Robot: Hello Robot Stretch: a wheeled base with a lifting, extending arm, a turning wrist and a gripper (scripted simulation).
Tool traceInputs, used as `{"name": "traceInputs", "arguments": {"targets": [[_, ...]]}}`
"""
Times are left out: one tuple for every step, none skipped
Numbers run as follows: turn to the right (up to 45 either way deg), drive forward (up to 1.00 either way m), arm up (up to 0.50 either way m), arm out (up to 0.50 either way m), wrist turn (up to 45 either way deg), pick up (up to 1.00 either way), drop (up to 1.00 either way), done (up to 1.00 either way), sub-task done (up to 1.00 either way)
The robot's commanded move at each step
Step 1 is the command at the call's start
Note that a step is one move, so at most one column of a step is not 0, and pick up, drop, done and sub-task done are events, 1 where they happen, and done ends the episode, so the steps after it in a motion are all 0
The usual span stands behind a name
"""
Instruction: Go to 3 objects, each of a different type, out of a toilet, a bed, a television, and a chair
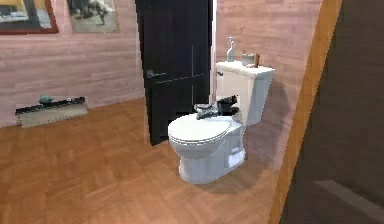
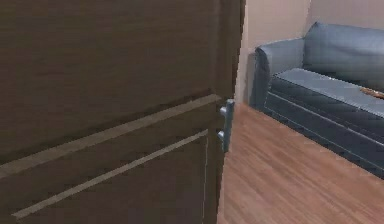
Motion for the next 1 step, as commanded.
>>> {"name": "traceInputs", "arguments": {"targets": [[0.0,0.55,0.0,0.0,0.0,0.0,0.0,0.0,0.0]]}}
